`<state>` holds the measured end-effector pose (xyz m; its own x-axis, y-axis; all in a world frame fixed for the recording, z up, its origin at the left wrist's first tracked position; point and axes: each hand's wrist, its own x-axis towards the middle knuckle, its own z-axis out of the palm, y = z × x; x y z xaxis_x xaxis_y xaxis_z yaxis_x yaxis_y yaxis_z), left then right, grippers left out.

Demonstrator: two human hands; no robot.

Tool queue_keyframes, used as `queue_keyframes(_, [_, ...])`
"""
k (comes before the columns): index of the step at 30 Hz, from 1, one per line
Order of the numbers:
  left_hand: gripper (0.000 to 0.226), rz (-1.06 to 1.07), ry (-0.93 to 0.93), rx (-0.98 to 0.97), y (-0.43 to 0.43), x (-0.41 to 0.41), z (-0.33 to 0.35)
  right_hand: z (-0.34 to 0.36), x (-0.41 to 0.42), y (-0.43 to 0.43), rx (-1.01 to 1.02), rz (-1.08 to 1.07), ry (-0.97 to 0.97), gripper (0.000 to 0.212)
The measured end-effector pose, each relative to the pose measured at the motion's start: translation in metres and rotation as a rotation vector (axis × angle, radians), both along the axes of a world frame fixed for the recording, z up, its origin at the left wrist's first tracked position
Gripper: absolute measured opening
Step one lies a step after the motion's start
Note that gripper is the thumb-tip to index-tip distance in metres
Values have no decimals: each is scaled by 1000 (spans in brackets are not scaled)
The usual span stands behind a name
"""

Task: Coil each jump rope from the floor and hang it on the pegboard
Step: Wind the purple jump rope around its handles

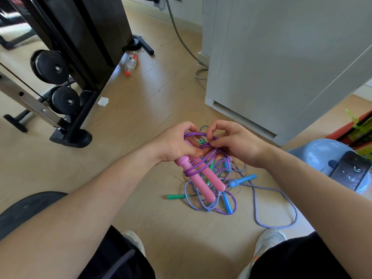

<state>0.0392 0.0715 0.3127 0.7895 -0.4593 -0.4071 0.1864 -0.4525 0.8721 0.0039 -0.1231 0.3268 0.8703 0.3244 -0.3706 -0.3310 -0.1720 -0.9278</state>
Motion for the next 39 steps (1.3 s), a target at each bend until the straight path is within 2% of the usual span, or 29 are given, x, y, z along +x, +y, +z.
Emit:
queue_keyframes(4, [43, 19, -14, 72, 0, 2, -5, -7, 3, 0, -195, 17, -134, 23])
queue_keyframes(7, [41, 33, 11, 30, -2, 0, -5, -13, 6, -1, -409, 79, -286, 22])
queue_keyframes(14, [53, 17, 104, -170, 4, 4, 0, -13, 5, -4, -530, 116, -381, 17])
queue_keyframes(19, [46, -48, 100, -216, 7, 1, -4, -14, 5, -1, -706, 227, -451, 16])
queue_keyframes(25, [33, -23, -13, -22, 2, -4, -7, -20, -1, 1, -724, 232, -479, 8])
queue_keyframes(28, [43, -38, -64, 72, -4, -8, -1, -20, -2, 2, -691, 214, -462, 12])
queue_keyframes(31, [57, -57, -198, 235, -9, -12, 0, -19, -2, 1, -677, 207, -427, 9])
queue_keyframes(39, [61, -96, -323, 485, -12, -17, -11, -20, -3, 11, -825, 260, -449, 19])
